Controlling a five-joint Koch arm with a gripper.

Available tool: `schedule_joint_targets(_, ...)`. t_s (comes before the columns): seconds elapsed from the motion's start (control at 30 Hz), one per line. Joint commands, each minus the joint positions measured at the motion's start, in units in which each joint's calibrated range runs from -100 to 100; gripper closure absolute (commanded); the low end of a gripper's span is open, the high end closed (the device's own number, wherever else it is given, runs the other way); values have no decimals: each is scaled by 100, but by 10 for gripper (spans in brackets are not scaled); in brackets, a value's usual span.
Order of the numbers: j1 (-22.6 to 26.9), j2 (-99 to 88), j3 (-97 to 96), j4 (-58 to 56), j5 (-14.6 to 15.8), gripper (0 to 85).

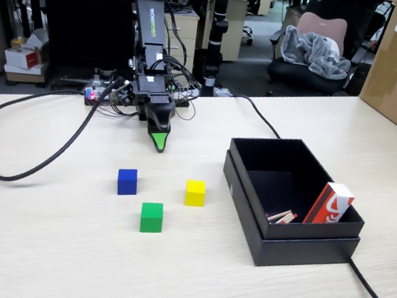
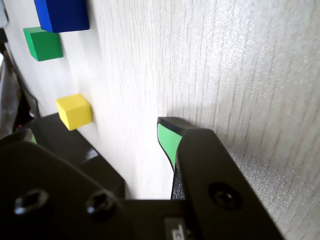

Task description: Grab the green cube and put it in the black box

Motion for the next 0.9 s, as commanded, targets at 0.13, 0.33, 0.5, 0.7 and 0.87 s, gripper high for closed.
schedule_joint_targets(0.13,-176,0,966,-1442,0,383)
schedule_joint_targets(0.33,-215,895,3197,-3489,215,383)
schedule_joint_targets(0.5,-230,2915,6007,-5061,234,382)
schedule_joint_targets(0.7,-234,5829,8945,-5588,161,380)
schedule_joint_targets(0.87,-239,7458,10114,-5588,127,382)
